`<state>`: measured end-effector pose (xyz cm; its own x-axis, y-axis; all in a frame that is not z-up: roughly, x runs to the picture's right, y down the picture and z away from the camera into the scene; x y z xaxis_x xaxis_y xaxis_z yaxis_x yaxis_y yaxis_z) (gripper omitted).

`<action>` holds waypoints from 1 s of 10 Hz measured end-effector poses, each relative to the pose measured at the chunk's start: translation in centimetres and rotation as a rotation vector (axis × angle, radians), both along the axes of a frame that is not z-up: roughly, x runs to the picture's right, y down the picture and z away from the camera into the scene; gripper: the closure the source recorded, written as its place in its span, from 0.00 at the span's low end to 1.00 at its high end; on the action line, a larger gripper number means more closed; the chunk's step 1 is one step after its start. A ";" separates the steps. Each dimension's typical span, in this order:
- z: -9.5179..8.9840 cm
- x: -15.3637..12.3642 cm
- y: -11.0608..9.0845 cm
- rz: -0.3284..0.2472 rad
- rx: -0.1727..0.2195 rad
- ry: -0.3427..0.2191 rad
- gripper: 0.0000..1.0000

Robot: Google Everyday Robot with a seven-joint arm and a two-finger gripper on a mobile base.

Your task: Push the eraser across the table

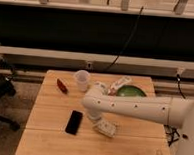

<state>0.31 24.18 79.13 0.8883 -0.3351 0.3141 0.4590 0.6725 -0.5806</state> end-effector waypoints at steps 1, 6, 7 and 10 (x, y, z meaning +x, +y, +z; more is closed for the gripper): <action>0.2 -0.2 0.2 -0.005 -0.004 -0.007 0.97; 0.4 -2.6 0.7 -0.017 -0.023 -0.065 0.97; 0.5 -3.1 0.7 -0.020 -0.025 -0.074 0.97; 1.1 -5.3 1.1 -0.038 -0.032 -0.112 0.97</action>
<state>-5.00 25.25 80.19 0.8337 -0.3561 0.4221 0.5472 0.6352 -0.5450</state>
